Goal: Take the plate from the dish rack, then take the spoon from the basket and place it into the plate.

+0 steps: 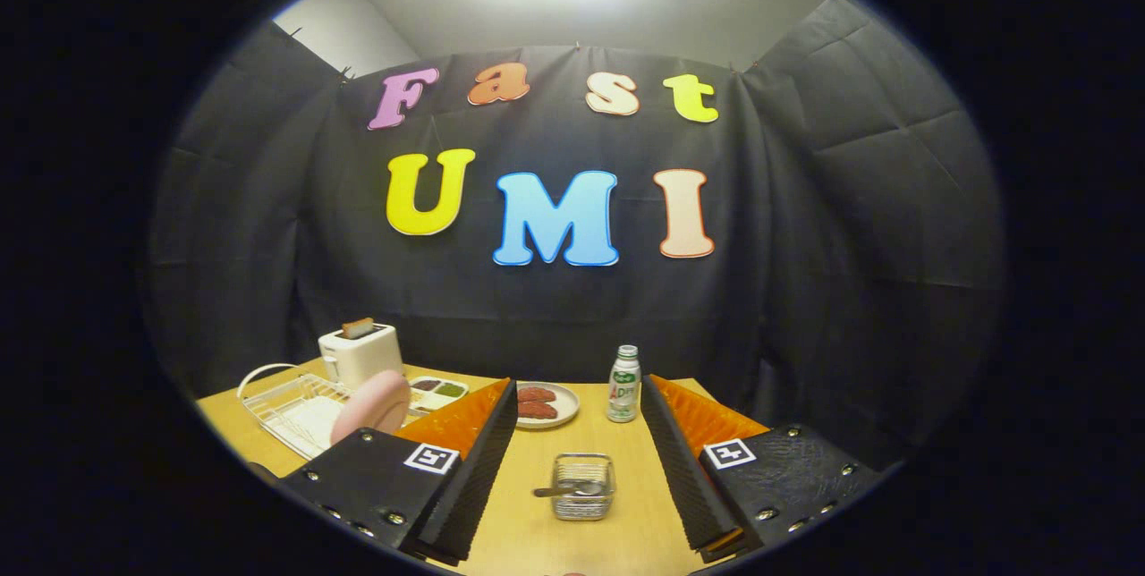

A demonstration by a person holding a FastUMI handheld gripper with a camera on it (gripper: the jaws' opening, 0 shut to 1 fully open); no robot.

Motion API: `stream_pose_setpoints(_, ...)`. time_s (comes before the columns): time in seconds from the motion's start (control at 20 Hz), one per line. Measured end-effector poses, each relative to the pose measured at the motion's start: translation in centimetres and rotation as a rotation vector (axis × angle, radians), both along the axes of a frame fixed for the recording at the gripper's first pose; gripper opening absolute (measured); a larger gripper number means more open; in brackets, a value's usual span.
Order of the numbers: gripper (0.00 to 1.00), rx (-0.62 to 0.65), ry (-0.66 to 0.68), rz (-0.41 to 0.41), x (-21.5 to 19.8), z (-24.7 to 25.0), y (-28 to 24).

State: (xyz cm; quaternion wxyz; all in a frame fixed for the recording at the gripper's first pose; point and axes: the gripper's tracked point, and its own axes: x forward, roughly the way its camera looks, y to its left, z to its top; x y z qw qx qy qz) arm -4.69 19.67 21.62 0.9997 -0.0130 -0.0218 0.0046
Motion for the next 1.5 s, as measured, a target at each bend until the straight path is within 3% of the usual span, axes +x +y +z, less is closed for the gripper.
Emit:
stream_pose_setpoints(0.3,0.84,0.038,0.059,0.070,0.5,-0.9,9.4)
stream_pose_setpoints(0.7,0.85,0.149,0.214,0.103,6.3,-4.8,18.0)
stream_pose_setpoints(1.1,0.85,0.165,0.410,0.108,11.5,-10.7,21.5)
stream_pose_setpoints(1.5,0.85,0.219,0.595,0.133,14.2,-15.2,22.8)
